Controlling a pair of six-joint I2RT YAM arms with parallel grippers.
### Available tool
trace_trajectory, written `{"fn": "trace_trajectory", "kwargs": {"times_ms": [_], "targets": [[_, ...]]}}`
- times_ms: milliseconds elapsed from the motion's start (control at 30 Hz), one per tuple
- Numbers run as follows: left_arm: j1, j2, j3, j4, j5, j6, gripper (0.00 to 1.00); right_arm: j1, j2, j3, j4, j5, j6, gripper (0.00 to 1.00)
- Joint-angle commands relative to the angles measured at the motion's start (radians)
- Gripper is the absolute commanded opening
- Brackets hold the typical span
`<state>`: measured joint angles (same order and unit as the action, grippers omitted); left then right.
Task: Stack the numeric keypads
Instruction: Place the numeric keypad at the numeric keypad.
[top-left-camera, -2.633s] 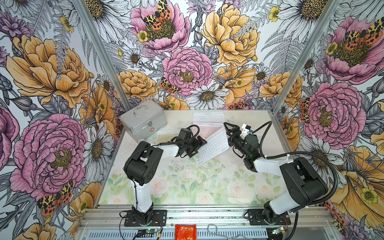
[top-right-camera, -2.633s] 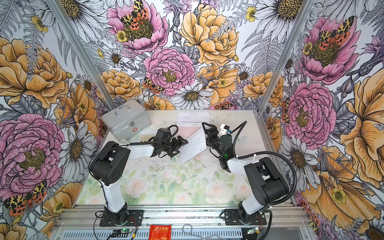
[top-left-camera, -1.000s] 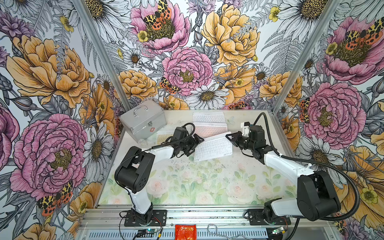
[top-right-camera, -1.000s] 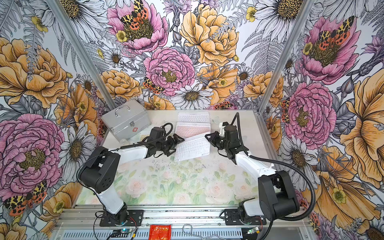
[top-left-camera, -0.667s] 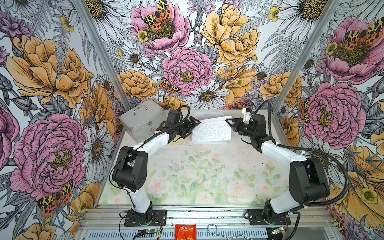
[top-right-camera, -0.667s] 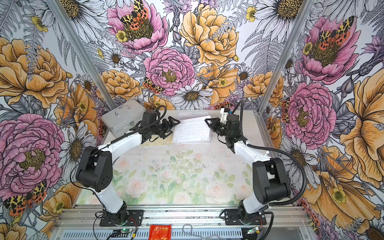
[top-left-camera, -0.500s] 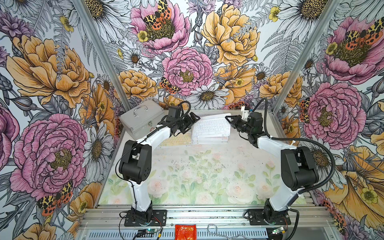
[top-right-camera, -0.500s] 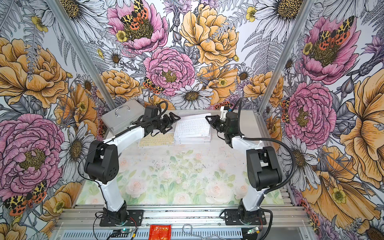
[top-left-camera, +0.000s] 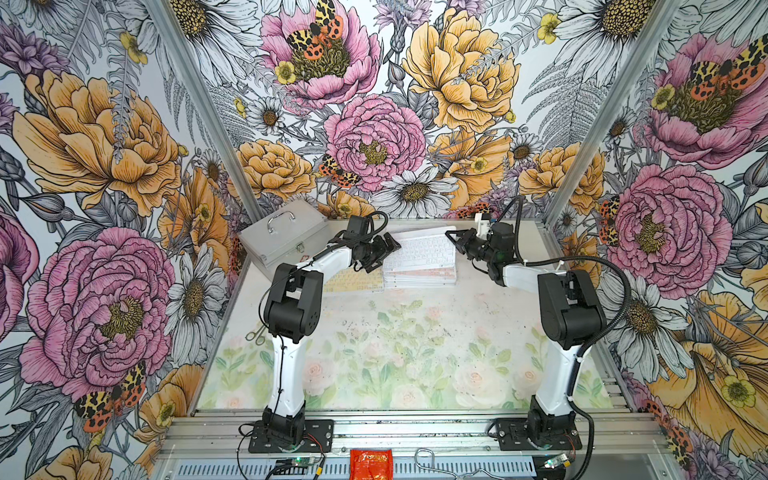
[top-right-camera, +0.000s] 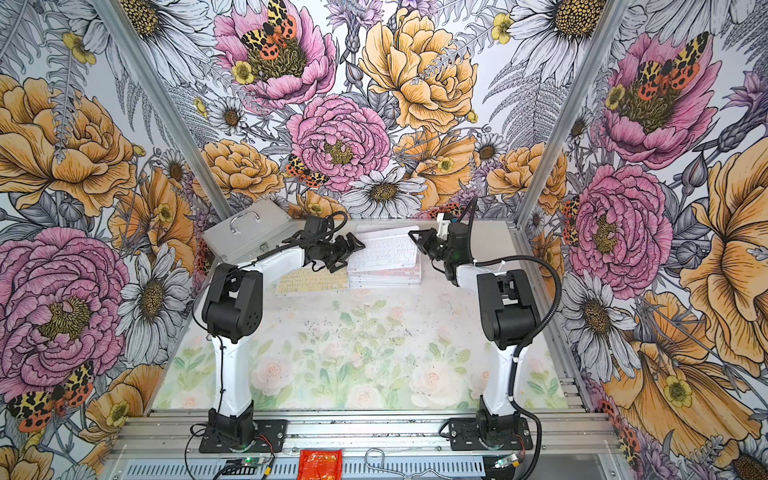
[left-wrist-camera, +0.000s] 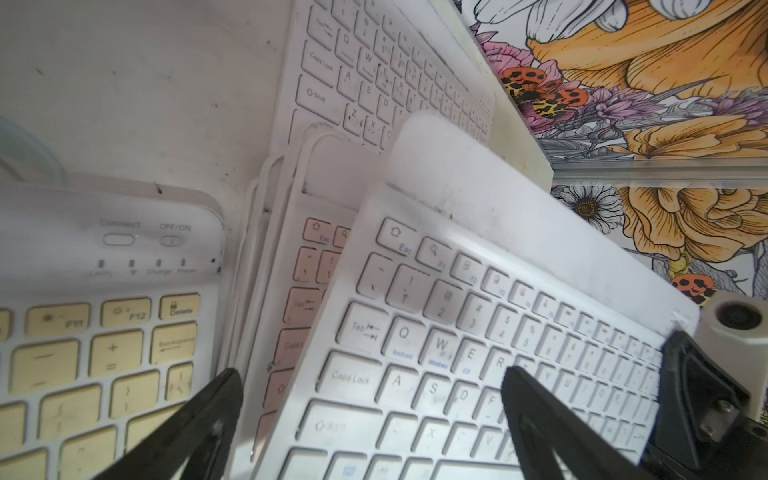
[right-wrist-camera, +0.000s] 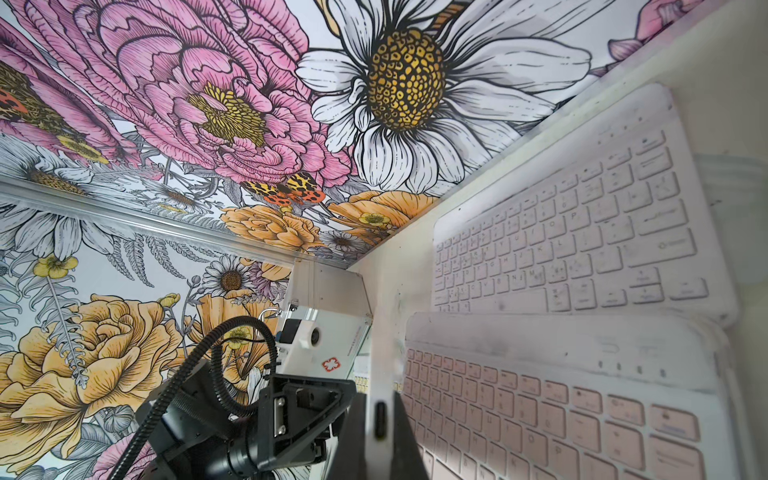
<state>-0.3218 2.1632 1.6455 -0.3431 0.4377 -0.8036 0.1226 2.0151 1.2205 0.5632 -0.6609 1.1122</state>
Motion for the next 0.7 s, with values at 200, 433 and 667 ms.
{"fn": "trace_trajectory", "kwargs": {"times_ms": [200,433,667], "targets": [[-0.005,0.034,0.053,-0.015,-0.009,0.020,0.99,-0.021,0.080,0.042,0.087,-0.053,0.022,0.00],[-0.008,0.046,0.054,-0.014,-0.007,0.018,0.99,-0.032,0.122,0.057,0.079,-0.068,0.014,0.03],[-0.014,0.052,0.057,-0.015,-0.006,0.014,0.99,-0.037,0.144,0.082,0.007,-0.074,-0.040,0.06]]}}
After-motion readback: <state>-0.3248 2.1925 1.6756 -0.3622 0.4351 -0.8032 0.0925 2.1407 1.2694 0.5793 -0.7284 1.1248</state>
